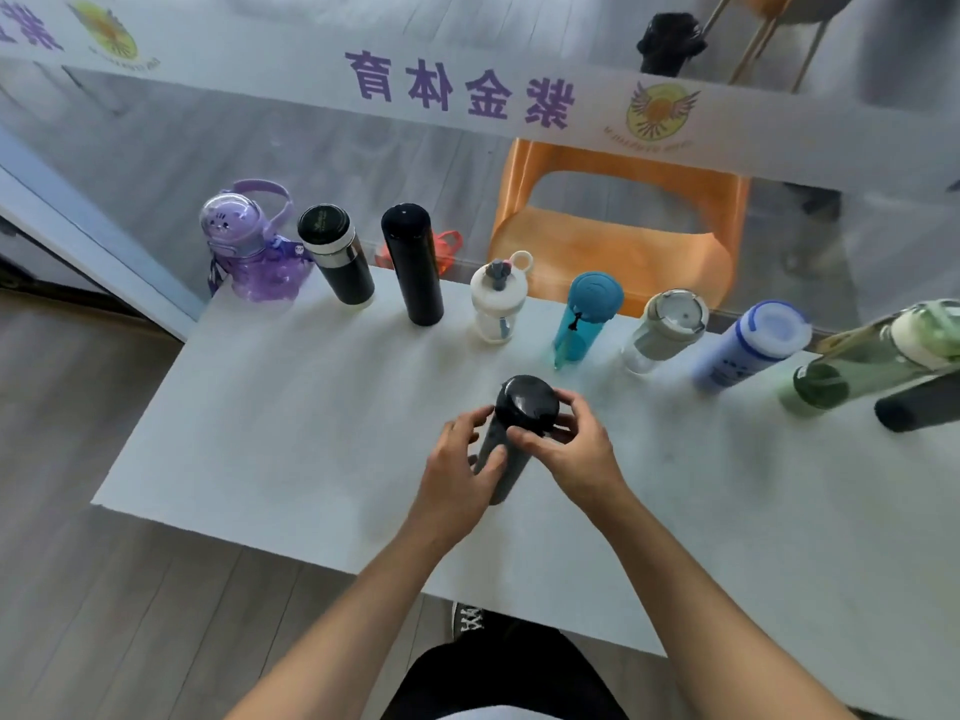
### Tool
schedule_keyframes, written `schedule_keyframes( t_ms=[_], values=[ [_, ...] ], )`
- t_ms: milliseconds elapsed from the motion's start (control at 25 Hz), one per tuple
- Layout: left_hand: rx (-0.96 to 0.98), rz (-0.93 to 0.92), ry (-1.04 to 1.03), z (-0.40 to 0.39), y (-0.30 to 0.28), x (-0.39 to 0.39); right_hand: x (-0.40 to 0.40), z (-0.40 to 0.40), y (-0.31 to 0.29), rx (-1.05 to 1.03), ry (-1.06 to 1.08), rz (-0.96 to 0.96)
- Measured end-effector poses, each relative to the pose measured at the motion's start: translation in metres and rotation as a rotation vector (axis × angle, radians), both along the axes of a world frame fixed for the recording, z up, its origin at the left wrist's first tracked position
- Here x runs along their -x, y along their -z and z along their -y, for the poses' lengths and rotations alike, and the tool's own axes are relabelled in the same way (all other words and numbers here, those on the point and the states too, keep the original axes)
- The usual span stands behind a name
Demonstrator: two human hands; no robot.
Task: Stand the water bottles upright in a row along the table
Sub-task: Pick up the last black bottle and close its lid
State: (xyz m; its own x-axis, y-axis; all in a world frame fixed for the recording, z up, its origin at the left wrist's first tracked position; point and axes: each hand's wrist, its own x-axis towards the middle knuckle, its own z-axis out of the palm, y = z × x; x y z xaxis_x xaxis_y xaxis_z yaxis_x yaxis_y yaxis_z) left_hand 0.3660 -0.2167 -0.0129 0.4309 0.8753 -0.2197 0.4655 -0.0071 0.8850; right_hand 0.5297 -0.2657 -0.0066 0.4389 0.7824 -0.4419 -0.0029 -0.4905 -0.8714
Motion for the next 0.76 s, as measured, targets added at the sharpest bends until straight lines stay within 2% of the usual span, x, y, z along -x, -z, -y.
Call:
schedule_keyframes(
  t_ms=[120, 280, 520, 760],
  values=[
    [0.143, 0.138, 0.022, 0.008, -0.02, -0.027, -0.01, 0.031, -0.012, -0.07, 0.055, 0.124],
    [0.152, 0.126, 0.165, 0.033, -0.034, -0.073, -0.045, 0.074, -0.018, -0.066, 0.166, 0.2],
    [0.162, 0.077, 0.395, 0.082, -0.045, -0.159, -0.113, 0.145, -0.022, -0.075, 0.341, 0.126],
    [0.219, 0.044, 0.478, 0.146, -0.038, -0.28, -0.229, 0.217, -0.019, -0.096, 0.6, 0.048]
  ],
)
